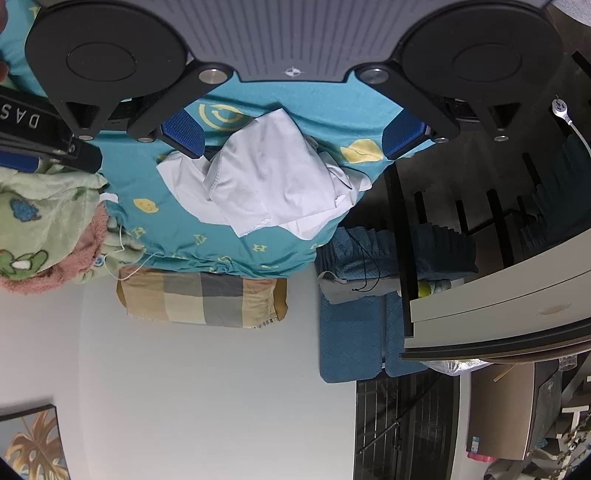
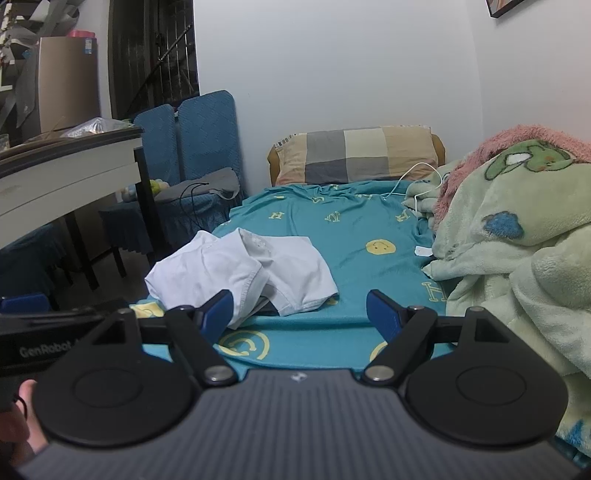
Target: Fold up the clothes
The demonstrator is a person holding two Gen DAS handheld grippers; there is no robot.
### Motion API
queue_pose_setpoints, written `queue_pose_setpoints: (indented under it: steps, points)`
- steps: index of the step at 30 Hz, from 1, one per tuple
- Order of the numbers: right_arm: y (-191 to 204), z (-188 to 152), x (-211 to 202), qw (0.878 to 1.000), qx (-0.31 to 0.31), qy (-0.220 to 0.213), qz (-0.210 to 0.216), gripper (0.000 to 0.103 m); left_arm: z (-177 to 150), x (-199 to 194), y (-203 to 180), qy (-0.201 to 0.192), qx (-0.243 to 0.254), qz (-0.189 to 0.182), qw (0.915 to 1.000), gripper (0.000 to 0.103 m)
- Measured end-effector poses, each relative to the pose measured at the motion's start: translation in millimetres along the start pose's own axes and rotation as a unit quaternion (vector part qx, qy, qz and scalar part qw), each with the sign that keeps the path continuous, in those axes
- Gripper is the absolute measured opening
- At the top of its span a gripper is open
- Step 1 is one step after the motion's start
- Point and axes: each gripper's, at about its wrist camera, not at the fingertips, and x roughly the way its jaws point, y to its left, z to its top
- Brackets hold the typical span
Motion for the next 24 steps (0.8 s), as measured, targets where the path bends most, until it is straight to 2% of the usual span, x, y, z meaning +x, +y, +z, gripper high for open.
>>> queue_pose_setpoints:
  steps: [6,9,16,24]
  points:
    - [0,1,-1,1.0,0.001,-0.003,-0.001,0.081,2,2,2,0.004,-0.016,-0.008,0.9998,0.103]
    - [0,2,-2,1.0,0.001,-0.005,-0.002,0.081,-2,2,-2,0.001,-0.003,-0.001,1.0,0.103]
    - [0,3,-3,1.0,0.002,-0.01,-0.002,0.081,1,2,-17,0.0,0.024,-0.012,0.9996,0.103]
    - [-1,4,-4,1.0,0.004,-0.015,-0.002,0.081,0,1,-19,-0.007,0.027,-0.013,0.9995,0.103]
